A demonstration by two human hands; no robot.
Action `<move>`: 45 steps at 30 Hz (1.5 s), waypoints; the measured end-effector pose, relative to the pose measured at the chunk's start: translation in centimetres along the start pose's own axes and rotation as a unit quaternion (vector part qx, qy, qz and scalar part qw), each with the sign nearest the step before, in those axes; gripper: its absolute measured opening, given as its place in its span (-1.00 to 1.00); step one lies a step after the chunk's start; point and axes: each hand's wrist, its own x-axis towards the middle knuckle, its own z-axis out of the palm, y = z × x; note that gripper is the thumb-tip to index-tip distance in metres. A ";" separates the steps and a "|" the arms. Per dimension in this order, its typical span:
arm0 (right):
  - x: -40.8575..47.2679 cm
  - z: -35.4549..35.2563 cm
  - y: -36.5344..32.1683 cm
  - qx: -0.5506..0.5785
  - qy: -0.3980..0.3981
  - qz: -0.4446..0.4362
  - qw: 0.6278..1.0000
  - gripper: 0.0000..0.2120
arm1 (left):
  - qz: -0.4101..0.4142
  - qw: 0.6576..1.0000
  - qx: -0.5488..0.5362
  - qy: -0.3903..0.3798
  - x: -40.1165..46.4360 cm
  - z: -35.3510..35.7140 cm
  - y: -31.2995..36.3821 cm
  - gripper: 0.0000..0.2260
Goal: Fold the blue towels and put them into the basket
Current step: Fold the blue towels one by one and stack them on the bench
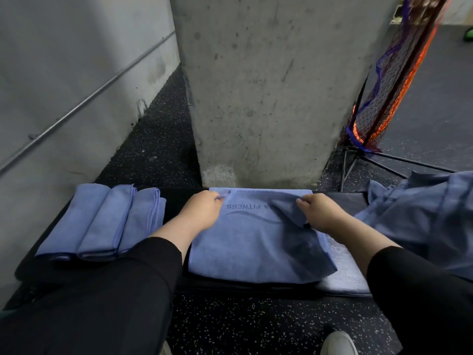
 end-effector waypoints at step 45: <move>-1.7 -1.3 1.4 -0.156 -0.065 -0.104 0.980 -0.67 | -0.002 0.998 0.052 -0.028 -2.5 -1.2 -1.5 -0.74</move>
